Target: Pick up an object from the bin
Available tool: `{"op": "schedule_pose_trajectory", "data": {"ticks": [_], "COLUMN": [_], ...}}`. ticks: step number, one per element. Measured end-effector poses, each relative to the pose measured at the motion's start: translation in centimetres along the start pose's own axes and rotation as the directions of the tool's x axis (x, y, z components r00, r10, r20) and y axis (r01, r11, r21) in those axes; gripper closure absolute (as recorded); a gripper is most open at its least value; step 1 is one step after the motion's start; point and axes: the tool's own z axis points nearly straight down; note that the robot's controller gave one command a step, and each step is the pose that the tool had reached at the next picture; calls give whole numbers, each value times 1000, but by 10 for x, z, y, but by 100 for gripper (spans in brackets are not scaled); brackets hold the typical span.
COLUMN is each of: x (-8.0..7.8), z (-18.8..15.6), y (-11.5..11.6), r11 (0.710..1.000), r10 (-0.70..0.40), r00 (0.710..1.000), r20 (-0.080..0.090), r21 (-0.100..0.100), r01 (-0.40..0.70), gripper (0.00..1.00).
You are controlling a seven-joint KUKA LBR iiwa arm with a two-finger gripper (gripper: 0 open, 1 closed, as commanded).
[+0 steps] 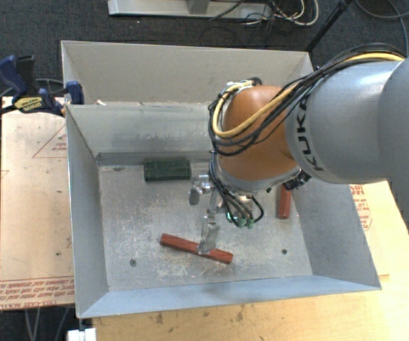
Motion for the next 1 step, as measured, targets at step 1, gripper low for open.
{"op": "schedule_pose_trajectory", "data": {"ticks": [1], "x": [4], "z": [-48], "y": [30], "r11": [984], "r10": [-178], "r00": [984], "r20": [13], "r21": [0], "r01": [178], "gripper": [0]}}
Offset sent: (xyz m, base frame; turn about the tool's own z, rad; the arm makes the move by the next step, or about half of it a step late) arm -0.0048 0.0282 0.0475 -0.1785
